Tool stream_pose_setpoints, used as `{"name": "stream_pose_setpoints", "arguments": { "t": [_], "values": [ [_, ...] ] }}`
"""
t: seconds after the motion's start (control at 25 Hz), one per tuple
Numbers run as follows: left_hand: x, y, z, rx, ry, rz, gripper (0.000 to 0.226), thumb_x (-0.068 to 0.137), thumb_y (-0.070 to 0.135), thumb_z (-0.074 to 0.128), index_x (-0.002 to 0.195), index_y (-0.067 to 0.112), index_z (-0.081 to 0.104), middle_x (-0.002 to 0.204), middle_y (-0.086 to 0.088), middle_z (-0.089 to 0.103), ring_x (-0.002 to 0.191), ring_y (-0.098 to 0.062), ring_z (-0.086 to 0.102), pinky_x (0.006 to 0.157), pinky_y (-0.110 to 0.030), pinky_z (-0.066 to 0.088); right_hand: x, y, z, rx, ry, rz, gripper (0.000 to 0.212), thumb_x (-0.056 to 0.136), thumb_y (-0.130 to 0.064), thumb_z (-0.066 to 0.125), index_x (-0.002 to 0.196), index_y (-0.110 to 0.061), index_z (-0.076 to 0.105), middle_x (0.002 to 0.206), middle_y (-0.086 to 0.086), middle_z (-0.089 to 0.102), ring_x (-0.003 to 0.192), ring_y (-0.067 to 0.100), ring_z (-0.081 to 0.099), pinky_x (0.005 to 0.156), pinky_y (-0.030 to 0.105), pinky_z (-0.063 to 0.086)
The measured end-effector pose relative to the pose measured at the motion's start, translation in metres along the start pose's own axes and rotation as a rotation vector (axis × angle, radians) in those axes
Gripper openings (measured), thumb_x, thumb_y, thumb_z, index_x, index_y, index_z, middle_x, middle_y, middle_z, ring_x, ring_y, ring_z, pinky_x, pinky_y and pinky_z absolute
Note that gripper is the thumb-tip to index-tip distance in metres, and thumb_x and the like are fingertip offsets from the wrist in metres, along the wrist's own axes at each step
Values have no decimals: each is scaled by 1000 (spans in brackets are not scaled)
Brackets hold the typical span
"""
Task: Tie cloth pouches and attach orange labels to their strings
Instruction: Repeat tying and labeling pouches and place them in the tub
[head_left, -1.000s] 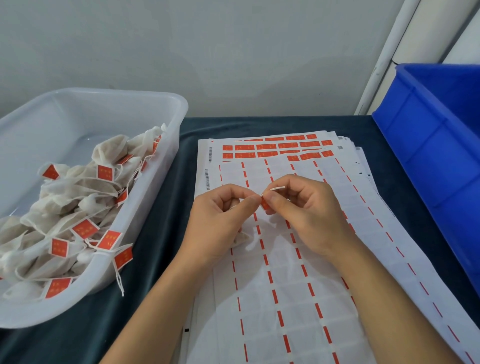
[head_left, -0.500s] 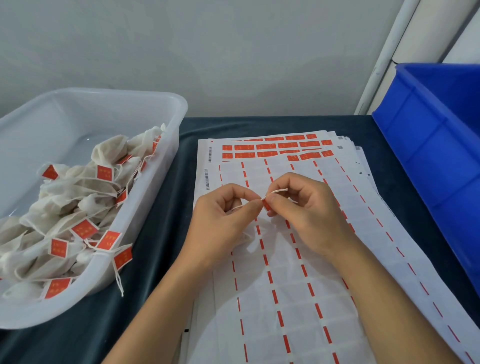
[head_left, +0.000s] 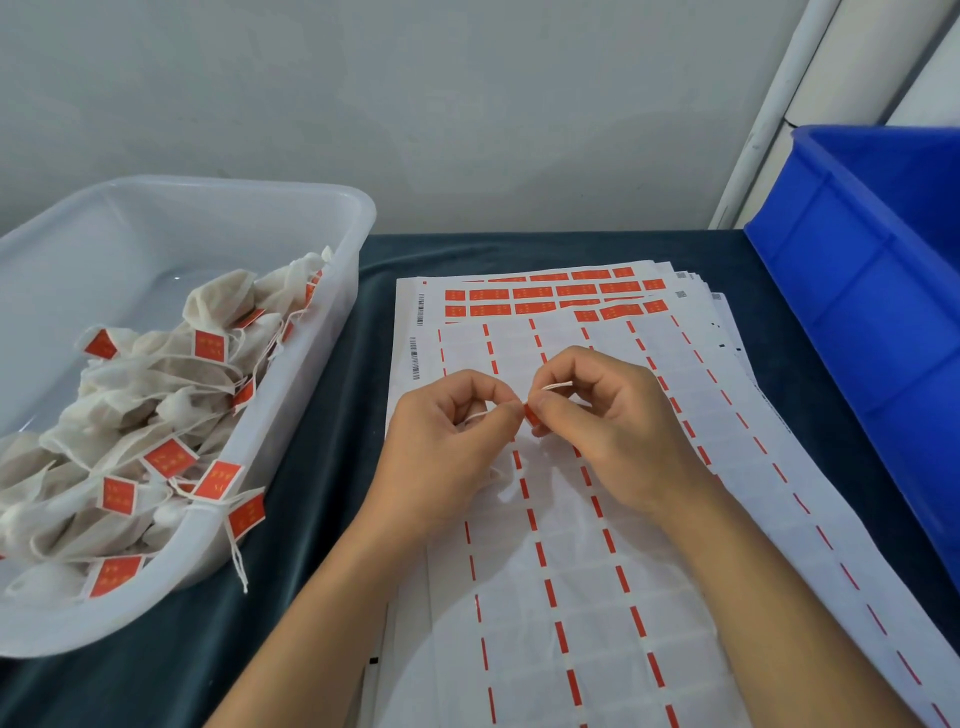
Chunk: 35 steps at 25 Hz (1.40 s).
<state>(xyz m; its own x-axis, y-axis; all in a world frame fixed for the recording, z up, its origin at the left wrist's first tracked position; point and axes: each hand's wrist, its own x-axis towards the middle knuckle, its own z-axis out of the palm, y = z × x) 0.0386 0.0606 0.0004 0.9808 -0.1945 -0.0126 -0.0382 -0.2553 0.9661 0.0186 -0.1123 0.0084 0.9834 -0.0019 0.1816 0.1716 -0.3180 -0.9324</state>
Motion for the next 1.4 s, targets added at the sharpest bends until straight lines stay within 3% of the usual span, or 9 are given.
{"name": "stream_pose_setpoints", "arguments": {
  "t": [0.24,0.44,0.72,0.88,1.28,1.4],
  "values": [
    [0,5,0,-32,33,-3,19,99,24,69,84,35,74,66,14,68,59,-2,63,63,-25,52,1,5,4,20,-26,30,4,99,-24,66,98,-25,70,89,-13,70,93,13,68,81,33,63],
    [-1,7,1,-74,61,-5,20,99,19,69,82,28,74,66,13,68,60,-3,63,63,-26,50,0,8,6,-22,-85,27,8,99,-29,66,96,-32,72,89,-16,71,91,7,68,77,18,58],
    [-2,8,0,-104,53,-20,20,98,18,70,81,26,75,62,9,66,54,-5,59,56,-21,50,0,8,5,-2,-106,35,8,99,-29,66,98,-30,74,88,-14,72,90,10,68,78,19,58],
    [-2,9,-1,-143,67,-52,19,97,20,70,80,24,76,59,2,62,49,-12,53,50,-26,48,1,9,5,-7,-73,44,6,98,-31,66,97,-28,71,88,-13,71,89,10,67,79,23,59],
    [-1,8,-1,-163,73,-71,18,98,23,72,81,24,78,59,6,64,47,-8,55,50,-23,51,0,10,7,-47,-87,-5,4,97,-31,68,98,-31,71,88,-17,70,92,7,67,77,14,55],
    [-1,8,0,-161,74,-69,18,97,23,72,81,25,78,59,6,64,47,-7,55,51,-21,50,0,9,6,-42,-75,-12,4,98,-29,68,97,-30,71,89,-16,71,93,9,67,79,18,57]
  ]
}}
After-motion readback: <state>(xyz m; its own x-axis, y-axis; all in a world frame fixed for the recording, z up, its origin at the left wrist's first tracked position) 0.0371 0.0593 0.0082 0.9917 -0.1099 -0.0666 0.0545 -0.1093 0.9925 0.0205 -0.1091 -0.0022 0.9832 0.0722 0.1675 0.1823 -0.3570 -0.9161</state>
